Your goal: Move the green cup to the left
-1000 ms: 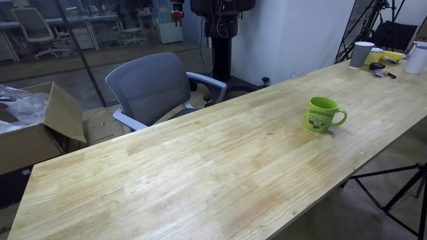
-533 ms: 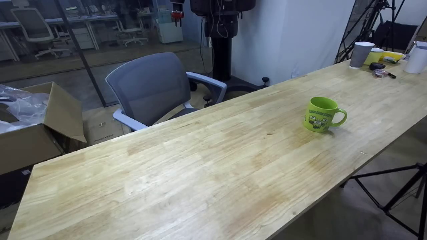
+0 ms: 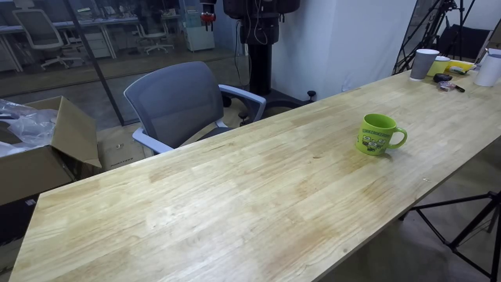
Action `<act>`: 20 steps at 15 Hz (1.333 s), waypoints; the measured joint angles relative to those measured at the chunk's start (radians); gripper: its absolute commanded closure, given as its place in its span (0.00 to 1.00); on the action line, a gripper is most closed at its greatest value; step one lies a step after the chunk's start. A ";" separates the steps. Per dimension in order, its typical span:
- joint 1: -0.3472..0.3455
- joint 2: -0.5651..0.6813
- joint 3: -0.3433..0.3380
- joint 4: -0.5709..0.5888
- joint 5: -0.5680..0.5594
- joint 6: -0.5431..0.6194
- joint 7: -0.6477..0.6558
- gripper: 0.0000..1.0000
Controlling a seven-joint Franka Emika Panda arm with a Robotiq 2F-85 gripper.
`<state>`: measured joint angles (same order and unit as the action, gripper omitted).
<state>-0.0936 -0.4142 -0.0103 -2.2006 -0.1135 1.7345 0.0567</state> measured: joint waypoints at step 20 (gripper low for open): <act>-0.054 0.323 -0.146 -0.008 0.071 0.380 -0.032 0.00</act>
<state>-0.1480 -0.0911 -0.1559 -2.2085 -0.0421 2.1150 0.0251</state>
